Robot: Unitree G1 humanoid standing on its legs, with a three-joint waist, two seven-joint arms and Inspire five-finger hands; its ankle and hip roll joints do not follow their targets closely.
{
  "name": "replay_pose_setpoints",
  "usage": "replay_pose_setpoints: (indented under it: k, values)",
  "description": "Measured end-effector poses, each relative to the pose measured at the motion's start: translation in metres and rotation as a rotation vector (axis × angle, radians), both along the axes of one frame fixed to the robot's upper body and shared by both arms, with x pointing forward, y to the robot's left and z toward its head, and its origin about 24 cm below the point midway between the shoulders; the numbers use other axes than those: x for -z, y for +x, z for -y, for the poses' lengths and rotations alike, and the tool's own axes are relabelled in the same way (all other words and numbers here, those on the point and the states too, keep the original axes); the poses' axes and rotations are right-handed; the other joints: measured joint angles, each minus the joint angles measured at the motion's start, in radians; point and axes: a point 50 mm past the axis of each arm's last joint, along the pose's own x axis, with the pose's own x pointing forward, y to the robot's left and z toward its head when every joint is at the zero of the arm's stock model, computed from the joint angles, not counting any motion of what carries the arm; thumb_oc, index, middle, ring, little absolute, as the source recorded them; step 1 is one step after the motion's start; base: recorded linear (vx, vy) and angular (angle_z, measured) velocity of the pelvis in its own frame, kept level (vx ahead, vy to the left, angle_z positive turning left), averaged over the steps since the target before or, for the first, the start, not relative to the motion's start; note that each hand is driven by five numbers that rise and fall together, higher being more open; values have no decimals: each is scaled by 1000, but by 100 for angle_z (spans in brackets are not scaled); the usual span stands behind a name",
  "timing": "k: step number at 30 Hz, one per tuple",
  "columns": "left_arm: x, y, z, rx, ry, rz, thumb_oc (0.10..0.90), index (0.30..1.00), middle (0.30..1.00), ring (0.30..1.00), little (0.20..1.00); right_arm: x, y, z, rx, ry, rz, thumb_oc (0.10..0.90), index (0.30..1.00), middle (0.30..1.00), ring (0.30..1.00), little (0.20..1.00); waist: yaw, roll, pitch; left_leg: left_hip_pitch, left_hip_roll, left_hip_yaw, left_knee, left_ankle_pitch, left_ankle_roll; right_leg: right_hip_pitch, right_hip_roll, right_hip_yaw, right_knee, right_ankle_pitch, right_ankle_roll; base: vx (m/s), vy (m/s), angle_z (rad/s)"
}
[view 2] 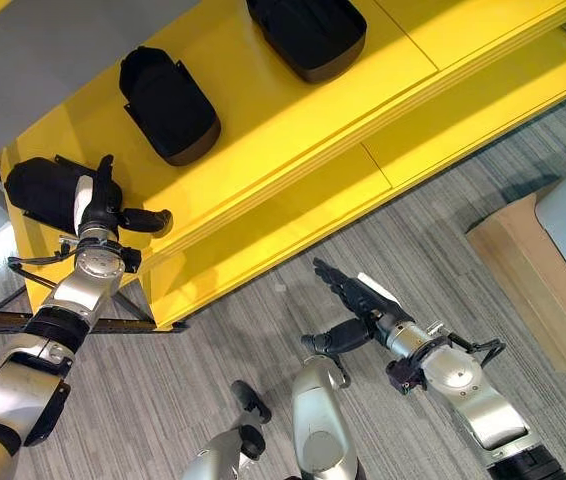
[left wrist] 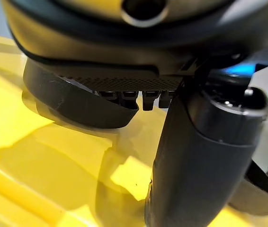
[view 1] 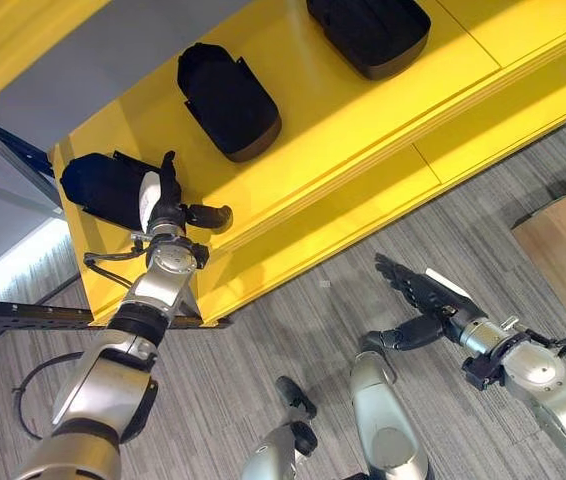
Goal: Move parts from the plastic box to the shelf.
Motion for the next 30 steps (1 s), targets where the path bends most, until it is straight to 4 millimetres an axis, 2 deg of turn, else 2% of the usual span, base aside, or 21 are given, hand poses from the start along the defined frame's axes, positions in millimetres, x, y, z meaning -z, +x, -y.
replay_pose_setpoints:
  k: [13, 17, 18, 19, 30]
  values:
    - [8, -5, 2, 19, 18, -13, 900, 1000, 1000, 1000, 1000, -5, 1, 5, 6, 0, 16, 900, 1000, 1000, 1000, 1000, -3, 16, 5, 8, -2, 4, -1, -1, 1, 4, -1, 2, 11, -7, 0, 4, 10, 0]
    - [8, -4, 4, 34, 74, -16, 900, 1000, 1000, 1000, 1000, -5, 1, 5, 5, -1, 14, 900, 1000, 1000, 1000, 1000, -6, 16, 5, 12, -2, 4, -1, -1, 1, 7, -1, 2, 11, -7, 0, 7, 8, 0]
    - [11, -6, 12, 77, 188, -26, 900, 1000, 1000, 1000, 1000, -5, 1, 6, 2, -7, 12, 900, 1000, 1000, 1000, 1000, -7, 15, 5, 14, -3, 5, -1, -1, 1, 10, -3, 2, 11, -8, 1, 28, 34, 1]
    - [12, -6, 12, 80, 208, -27, 900, 1000, 1000, 1000, 1000, -6, 1, 6, 1, -7, 12, 900, 1000, 1000, 1000, 1000, -6, 16, 5, 14, -3, 5, -2, -1, 1, 11, -9, 4, 10, -9, 1, 37, 44, 0]
    - [19, -9, 9, 86, 293, -56, 900, 1000, 1000, 1000, 1000, -8, -3, 16, 2, -30, 0, 900, 1000, 1000, 1000, 1000, -27, 26, 4, 34, -17, 7, -14, -5, 0, 14, -14, 10, 29, -23, 5, 29, 38, -1]
